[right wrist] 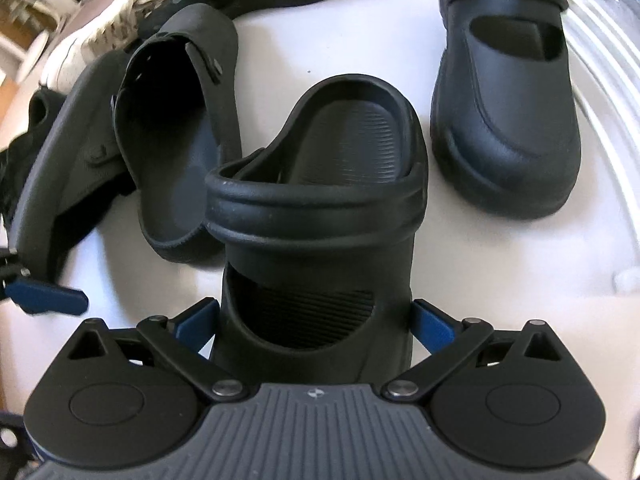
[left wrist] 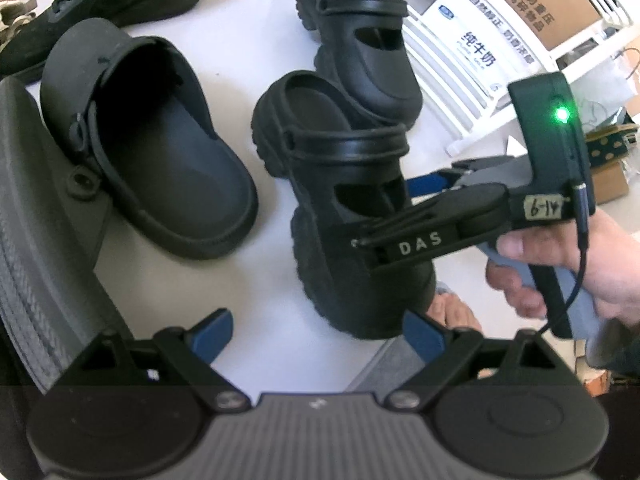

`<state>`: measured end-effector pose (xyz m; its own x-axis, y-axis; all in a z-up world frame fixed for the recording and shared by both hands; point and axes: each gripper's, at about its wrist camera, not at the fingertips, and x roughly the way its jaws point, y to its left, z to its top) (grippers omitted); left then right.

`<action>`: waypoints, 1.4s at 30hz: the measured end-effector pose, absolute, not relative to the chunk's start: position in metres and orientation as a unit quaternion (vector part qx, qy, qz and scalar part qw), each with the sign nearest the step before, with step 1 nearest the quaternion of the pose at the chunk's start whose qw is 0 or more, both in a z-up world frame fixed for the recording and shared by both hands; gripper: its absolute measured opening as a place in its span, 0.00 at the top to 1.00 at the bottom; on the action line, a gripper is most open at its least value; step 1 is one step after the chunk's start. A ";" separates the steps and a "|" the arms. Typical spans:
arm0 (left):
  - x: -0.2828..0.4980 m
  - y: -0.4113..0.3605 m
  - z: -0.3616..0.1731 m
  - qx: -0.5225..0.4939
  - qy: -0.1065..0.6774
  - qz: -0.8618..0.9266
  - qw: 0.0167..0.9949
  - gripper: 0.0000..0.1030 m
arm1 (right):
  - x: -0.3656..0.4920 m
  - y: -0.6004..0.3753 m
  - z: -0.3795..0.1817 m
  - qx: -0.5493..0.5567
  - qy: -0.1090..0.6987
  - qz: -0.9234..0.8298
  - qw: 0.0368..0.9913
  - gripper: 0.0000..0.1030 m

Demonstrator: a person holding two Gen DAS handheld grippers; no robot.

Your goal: Organize scattered shoes

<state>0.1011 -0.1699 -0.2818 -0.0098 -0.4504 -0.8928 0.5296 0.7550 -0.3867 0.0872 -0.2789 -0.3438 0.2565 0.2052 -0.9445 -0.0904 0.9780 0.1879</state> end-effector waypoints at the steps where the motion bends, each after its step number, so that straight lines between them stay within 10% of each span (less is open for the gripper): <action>1: 0.101 -0.170 -0.282 0.032 0.619 -0.349 0.703 0.09 | 0.087 -0.278 -0.343 0.030 0.601 0.101 0.792 0.01; 22: 0.110 -0.181 -0.279 0.026 0.614 -0.351 0.707 0.09 | 0.086 -0.297 -0.336 -0.056 0.565 0.187 0.802 0.05; 42: 0.114 -0.170 -0.278 0.021 0.613 -0.346 0.710 0.09 | 0.094 -0.358 -0.316 0.135 0.557 0.132 0.809 0.04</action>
<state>0.1142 -0.1705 -0.2782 0.0085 -0.4661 -0.8847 0.5167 0.7595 -0.3952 0.0942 -0.3582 -0.3156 0.3437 0.3642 -0.8656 -0.0636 0.9286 0.3655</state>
